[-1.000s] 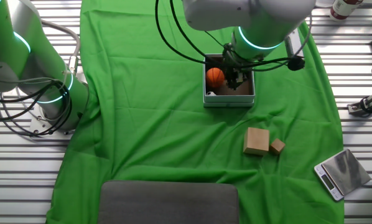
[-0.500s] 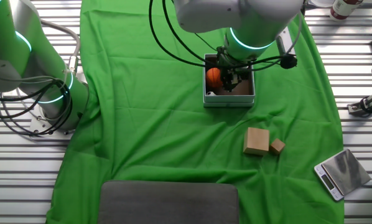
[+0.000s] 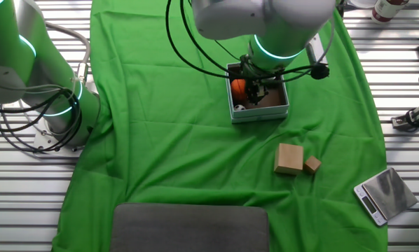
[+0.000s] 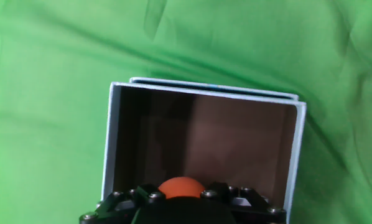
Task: Take everything out of the gift box
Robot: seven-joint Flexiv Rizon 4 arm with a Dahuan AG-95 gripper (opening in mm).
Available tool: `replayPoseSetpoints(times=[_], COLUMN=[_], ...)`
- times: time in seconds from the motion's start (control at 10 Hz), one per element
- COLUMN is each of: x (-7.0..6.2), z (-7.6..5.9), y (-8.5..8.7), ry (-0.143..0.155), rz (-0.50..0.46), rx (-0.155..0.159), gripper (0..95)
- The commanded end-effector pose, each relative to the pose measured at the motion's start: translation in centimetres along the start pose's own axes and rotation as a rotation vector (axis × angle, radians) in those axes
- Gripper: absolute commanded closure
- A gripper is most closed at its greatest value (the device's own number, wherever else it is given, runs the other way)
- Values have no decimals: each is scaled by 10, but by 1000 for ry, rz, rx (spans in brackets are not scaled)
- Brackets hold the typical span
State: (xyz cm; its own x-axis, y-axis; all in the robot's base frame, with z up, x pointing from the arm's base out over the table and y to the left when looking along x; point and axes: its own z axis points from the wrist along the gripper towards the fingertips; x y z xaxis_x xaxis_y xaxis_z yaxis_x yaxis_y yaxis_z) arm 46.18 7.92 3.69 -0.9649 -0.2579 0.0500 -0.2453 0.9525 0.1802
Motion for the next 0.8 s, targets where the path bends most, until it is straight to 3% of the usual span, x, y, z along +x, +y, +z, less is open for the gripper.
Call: replayPoseSetpoints(times=[0.1, 0.8], x=[-1, 2], z=[0, -5], y=[0, 3], ry=[13, 32], rz=[-19, -48], rx=[15, 20], gripper=[950, 950])
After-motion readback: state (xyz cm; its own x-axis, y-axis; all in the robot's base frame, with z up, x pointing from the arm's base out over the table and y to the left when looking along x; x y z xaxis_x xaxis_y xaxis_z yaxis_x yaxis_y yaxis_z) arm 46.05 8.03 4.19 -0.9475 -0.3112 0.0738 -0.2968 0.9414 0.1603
